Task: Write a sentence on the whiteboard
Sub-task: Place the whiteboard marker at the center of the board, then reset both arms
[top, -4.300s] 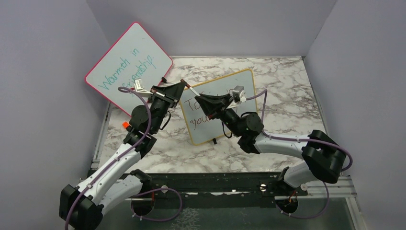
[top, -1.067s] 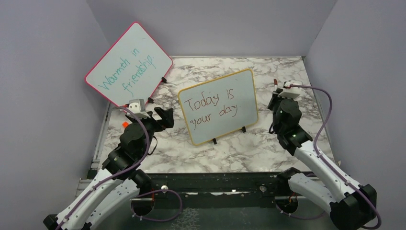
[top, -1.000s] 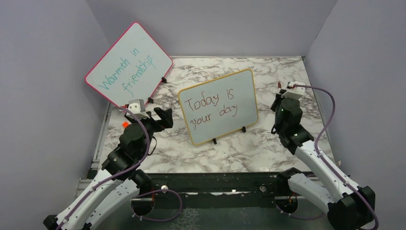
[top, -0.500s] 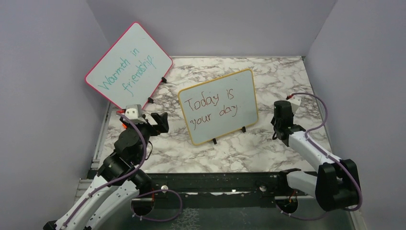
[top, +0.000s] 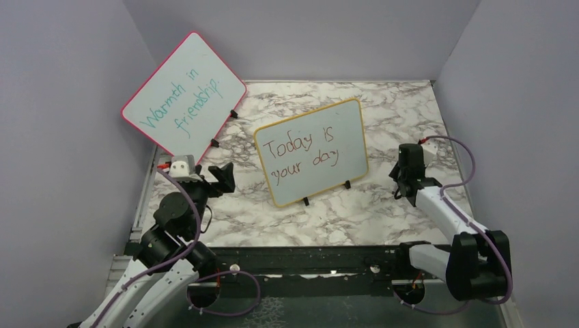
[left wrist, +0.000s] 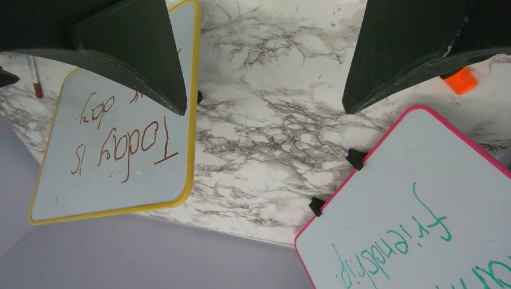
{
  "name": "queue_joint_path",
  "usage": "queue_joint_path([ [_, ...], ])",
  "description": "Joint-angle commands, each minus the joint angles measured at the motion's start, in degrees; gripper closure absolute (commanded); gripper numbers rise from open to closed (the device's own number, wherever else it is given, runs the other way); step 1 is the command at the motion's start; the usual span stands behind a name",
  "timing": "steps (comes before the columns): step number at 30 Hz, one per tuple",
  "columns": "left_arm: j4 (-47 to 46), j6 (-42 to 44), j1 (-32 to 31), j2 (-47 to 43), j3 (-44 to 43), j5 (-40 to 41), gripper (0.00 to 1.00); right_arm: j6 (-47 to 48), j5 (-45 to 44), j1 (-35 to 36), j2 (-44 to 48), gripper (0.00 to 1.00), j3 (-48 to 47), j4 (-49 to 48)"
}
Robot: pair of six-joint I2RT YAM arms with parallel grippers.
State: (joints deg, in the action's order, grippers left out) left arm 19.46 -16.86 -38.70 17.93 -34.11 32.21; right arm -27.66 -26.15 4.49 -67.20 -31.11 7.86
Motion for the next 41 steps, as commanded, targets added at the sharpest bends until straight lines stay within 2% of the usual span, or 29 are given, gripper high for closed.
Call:
queue_joint_path([
  [1,-0.22,0.26,0.45,-4.44,0.61,0.12,0.01,-1.42,1.14,-0.19,7.87,0.57,-0.90,6.19],
  [7,0.30,-1.12,0.46,-8.59,-0.31,-0.54,0.01,0.65,3.25,-0.19,22.29,0.47,-6.43,17.53],
  [9,0.31,-1.24,0.46,-10.24,-0.63,-1.66,0.01,2.43,4.15,-0.19,27.87,0.32,-8.68,20.62],
  [10,0.43,-1.45,0.41,-11.02,-0.76,-2.22,0.01,3.39,4.44,-0.19,31.24,0.28,-9.83,21.81],
  [11,0.62,-1.64,0.45,-11.87,-0.90,-2.75,0.01,4.52,4.75,-0.19,33.96,0.20,-11.11,23.09],
  [12,0.81,-1.68,0.43,-12.67,-0.98,-3.34,0.01,5.93,5.46,-0.18,36.48,0.05,-12.22,24.08],
  [13,1.04,-1.68,0.46,-13.60,-1.02,-3.82,0.01,7.42,5.72,-0.20,38.80,0.01,-13.16,24.49],
  [19,3.02,-2.30,0.40,-17.48,-1.20,-3.56,0.01,15.07,6.98,-0.19,50.78,0.00,-12.95,24.23],
  [24,4.17,-2.40,0.44,-17.49,-1.45,-2.85,0.01,17.22,7.02,-0.18,57.62,0.00,-9.16,21.92],
  [34,4.10,-1.84,2.32,-17.62,-1.34,-2.42,0.01,17.73,8.65,-0.19,61.78,0.00,-6.80,20.65],
  [41,1.66,-1.40,5.72,-17.49,-0.54,-7.67,0.01,17.57,7.87,-0.16,62.21,0.00,-6.78,20.80],
])
